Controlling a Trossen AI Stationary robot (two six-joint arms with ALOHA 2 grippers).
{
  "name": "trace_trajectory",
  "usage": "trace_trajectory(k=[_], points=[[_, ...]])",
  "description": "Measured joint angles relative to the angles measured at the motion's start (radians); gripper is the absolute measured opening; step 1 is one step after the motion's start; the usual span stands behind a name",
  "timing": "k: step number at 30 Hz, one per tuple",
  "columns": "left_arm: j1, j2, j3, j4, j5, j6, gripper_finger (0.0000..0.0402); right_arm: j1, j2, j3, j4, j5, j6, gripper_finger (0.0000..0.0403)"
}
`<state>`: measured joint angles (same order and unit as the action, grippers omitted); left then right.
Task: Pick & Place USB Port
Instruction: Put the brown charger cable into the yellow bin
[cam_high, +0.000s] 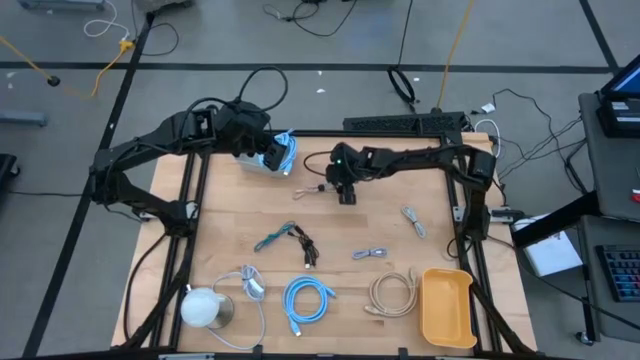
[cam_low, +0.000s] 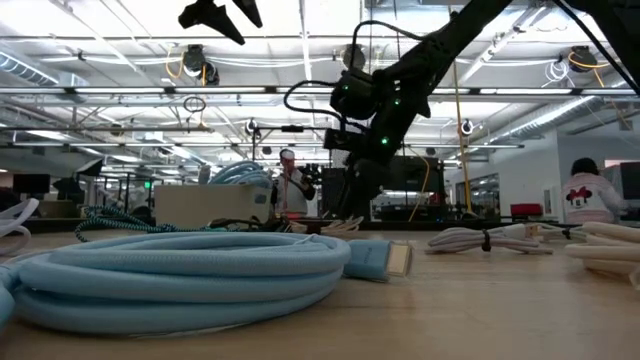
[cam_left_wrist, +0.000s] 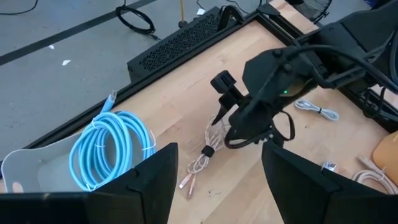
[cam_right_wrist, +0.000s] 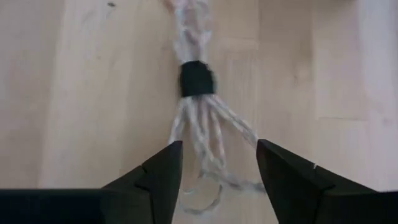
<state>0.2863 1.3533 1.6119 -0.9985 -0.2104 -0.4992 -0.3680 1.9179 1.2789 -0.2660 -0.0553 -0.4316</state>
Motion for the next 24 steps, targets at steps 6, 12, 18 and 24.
trace_trajectory(k=[6, 12, 18, 24], points=[[-0.001, 0.0, 0.0, 0.0, 0.009, -0.004, 0.0234, -0.005, 0.021, -0.016, -0.009, -0.028, -0.021, 0.0216], [-0.008, 0.0, 0.0, 0.0, 0.019, -0.011, 0.0234, 0.016, 0.061, -0.011, -0.005, -0.051, -0.025, 0.0207], [-0.014, 0.0, 0.0, 0.005, 0.015, -0.014, 0.0234, 0.029, 0.063, -0.012, -0.008, -0.051, 0.014, 0.0173], [-0.019, 0.0, 0.0, 0.006, 0.006, -0.021, 0.0234, 0.03, 0.064, -0.013, -0.02, -0.055, 0.095, 0.0102]])
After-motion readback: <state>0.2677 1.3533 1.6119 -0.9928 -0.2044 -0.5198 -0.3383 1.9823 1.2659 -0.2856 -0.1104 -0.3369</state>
